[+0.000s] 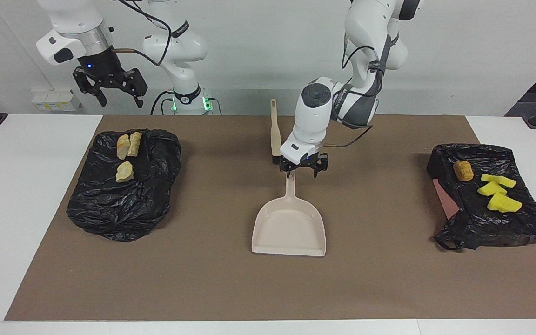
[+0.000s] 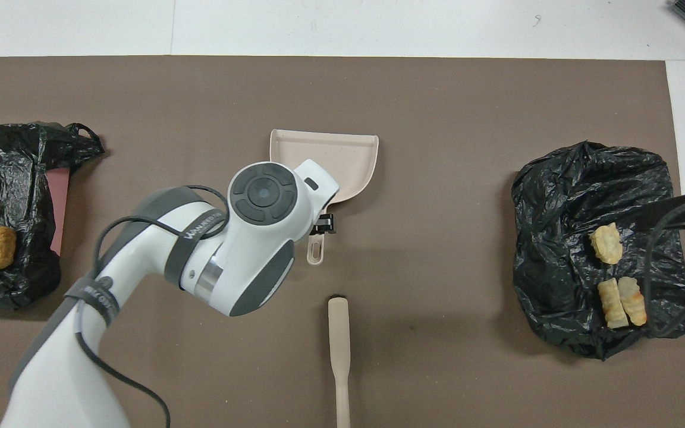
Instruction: Sweep and dump trash in bin
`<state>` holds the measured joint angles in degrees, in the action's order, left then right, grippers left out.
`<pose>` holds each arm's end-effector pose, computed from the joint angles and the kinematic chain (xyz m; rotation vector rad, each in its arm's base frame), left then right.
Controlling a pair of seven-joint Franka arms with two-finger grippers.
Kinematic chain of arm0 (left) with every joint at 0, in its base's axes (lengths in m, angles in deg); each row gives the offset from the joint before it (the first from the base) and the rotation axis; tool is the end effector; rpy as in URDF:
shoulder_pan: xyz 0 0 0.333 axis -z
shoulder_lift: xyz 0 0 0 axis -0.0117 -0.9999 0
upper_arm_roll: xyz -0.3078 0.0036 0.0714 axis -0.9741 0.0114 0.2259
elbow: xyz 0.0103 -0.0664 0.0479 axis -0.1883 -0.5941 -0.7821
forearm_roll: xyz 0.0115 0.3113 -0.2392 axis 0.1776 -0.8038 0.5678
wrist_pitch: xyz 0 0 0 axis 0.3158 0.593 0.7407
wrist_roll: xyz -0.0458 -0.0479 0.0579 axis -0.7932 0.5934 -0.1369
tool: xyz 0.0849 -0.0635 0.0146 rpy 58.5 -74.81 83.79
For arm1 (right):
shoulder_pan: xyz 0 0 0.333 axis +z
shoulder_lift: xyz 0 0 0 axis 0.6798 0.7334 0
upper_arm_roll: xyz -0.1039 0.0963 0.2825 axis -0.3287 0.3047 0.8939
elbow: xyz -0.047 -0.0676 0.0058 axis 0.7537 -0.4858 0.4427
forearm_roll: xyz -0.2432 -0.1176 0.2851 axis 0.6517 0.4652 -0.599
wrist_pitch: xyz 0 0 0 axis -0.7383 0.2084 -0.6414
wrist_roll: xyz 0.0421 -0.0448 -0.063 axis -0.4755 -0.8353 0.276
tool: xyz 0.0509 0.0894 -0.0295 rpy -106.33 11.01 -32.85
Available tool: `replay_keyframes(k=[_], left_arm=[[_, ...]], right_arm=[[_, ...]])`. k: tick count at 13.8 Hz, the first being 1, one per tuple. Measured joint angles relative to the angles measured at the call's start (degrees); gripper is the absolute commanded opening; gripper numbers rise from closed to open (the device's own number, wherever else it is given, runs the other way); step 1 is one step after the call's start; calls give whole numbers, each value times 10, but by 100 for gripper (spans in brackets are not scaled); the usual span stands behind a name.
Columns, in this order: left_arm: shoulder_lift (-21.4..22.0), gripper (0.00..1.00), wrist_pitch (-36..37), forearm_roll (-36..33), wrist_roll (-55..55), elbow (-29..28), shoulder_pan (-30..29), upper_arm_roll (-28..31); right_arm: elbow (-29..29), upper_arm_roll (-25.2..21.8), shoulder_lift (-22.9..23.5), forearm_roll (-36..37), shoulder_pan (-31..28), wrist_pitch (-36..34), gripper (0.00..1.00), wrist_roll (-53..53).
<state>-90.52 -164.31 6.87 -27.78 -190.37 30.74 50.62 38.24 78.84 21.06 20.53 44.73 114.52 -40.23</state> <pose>0.5179 -0.3488 0.4150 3.1290 -0.0228 0.0320 0.5135 -0.0053 0.6613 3.1278 -0.1064 -0.0259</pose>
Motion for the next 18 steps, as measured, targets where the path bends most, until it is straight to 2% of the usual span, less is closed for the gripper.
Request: replay_keyframes(k=[3, 8, 12, 16, 18], left_arm=[[48, 100, 34, 0, -20, 4, -54, 3], [107, 100, 73, 5, -161, 5, -156, 7], [119, 100, 143, 6, -288, 54, -221, 9], [122, 100, 262, 6, -343, 127, -269, 11], [134, 100, 290, 6, -364, 138, -280, 13]], right_arm=[[0, 0, 0, -1, 0, 0, 100, 0], [0, 0, 0, -3, 0, 0, 100, 0], [0, 0, 0, -3, 0, 0, 100, 0], [0, 0, 0, -3, 0, 0, 100, 0], [0, 0, 0, -3, 0, 0, 100, 0]])
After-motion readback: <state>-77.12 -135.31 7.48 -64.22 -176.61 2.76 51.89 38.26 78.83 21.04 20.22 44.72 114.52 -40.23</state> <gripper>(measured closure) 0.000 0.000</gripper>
